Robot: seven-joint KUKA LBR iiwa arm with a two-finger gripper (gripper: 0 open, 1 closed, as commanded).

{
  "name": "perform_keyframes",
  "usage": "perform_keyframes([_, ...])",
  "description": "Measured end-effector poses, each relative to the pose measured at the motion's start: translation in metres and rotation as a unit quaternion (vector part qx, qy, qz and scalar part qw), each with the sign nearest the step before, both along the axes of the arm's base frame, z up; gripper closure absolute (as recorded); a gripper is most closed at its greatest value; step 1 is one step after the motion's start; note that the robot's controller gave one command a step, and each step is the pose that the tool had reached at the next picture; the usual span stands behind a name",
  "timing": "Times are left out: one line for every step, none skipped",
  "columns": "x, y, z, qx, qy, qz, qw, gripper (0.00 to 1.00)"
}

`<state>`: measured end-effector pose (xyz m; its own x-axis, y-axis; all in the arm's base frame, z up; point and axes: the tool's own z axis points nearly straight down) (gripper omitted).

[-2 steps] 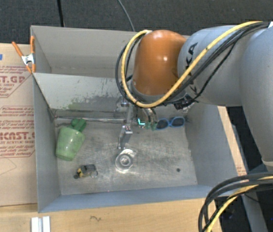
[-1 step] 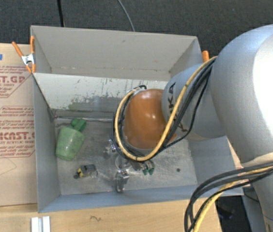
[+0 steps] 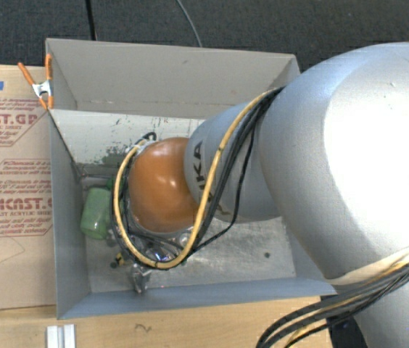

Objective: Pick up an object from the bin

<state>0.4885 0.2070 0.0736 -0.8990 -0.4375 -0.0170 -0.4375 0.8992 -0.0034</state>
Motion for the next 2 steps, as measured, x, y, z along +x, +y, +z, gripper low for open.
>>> perform_keyframes([-0.003,0.000,0.000,-0.001,0.0072,-0.002,1.0000,1.00])
perform_keyframes([0.015,-0.021,0.167,-0.001,0.0036,0.033,0.9995,1.00])
